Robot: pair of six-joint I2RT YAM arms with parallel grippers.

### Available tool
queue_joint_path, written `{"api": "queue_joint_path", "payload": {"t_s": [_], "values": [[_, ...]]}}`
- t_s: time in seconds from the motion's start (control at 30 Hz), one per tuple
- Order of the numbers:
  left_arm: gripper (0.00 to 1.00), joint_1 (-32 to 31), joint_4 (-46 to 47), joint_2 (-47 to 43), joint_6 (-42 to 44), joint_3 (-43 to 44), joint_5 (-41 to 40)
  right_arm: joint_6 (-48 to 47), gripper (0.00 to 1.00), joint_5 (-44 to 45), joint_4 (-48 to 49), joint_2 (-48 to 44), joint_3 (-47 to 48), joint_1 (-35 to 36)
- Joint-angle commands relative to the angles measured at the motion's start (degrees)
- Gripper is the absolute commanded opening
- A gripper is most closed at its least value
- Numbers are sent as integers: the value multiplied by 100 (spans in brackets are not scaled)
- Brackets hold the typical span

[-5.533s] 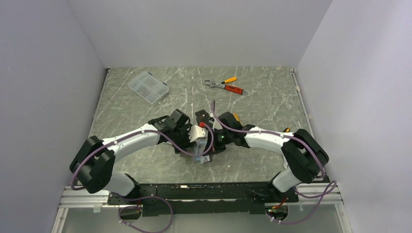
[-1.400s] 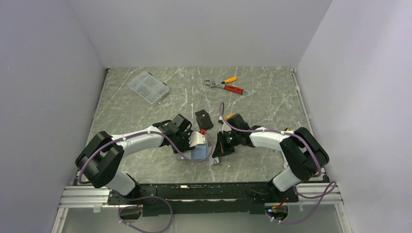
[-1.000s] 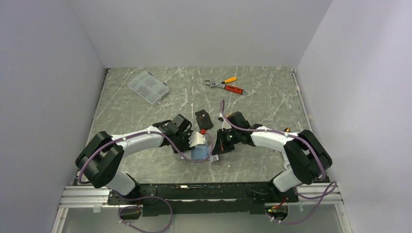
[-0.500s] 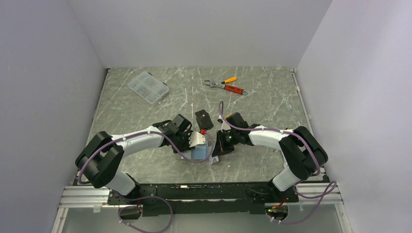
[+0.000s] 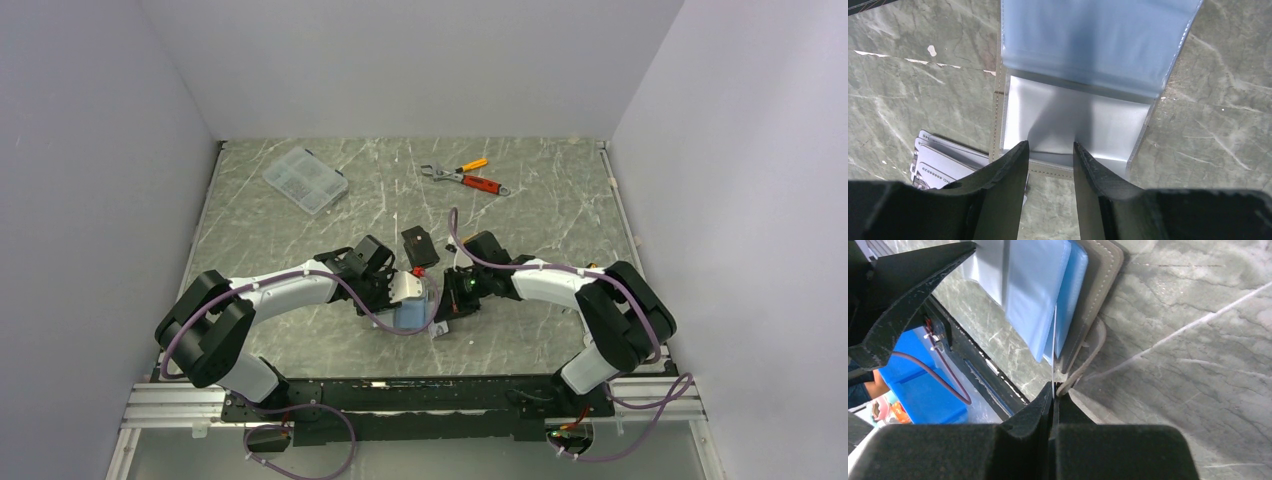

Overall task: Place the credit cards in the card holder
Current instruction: Open the card holder at the center of the board.

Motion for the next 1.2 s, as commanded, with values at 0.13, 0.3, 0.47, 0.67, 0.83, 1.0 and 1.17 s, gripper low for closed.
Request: {"api": "queue_joint_path", "payload": {"t_s": [0.13,0.3,0.47,0.67,0.83,1.0,1.17], "values": [[43,-30,-53,-135,99,-14,-54,3,0,-67,127,-226,363,173],[42,-28,-72,-144,104,-23,-56,3,0,-76,114,-269,436,206],[42,-26,-86,-177,107,-15,-29,65,0,-145,186,-356,494,232],[42,-16,-247,-366,70,89,201,172,0,-250,412,4,787,364],[42,-11,-443,-581,111,165,316,270,0,-314,595,358,1042,514],[42,4,-530,-652,182,157,327,315,0,-332,665,576,1182,568],[42,25,-486,-679,211,45,296,328,0,-314,681,711,1238,573]]}}
